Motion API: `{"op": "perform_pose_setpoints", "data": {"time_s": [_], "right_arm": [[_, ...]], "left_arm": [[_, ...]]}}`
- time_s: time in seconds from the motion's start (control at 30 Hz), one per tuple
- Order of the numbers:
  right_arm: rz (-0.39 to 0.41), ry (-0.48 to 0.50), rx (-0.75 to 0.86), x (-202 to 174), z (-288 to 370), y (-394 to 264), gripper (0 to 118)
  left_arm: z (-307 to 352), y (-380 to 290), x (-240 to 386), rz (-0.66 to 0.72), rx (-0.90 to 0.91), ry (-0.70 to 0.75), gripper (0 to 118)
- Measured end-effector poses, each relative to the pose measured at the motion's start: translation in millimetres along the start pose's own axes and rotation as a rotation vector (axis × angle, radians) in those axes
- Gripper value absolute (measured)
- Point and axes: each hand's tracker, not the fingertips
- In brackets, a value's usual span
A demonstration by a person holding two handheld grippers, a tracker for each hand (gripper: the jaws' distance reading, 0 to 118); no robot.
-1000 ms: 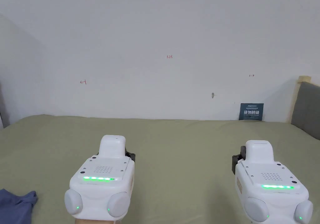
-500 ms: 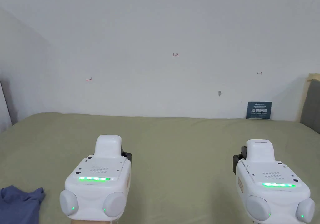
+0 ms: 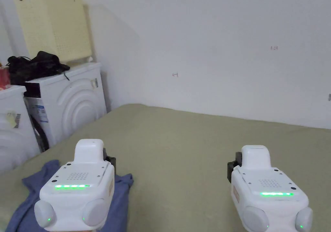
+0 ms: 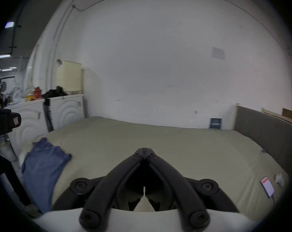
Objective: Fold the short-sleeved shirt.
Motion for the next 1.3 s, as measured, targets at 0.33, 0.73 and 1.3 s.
{"op": "perform_pose_setpoints", "data": {"time_s": [0.33, 0.73, 1.3], "right_arm": [[0.024, 0.215, -0.026, -98.8, -23.8, -4.7, 0], [0.061, 0.278, -0.042, -131.9, -33.8, -8.2, 0], [0.098, 0.308, -0.214, -140.5, -101.1, -74.6, 0]], "left_arm": [[28.7, -22.8, -105.9, 0.042, -0.054, 0.207, 0], [5.5, -34.3, -134.7, 0.088, -0.097, 0.218, 0], [-190.7, -125.9, -111.8, 0.120, -0.565, -0.006, 0]]}}
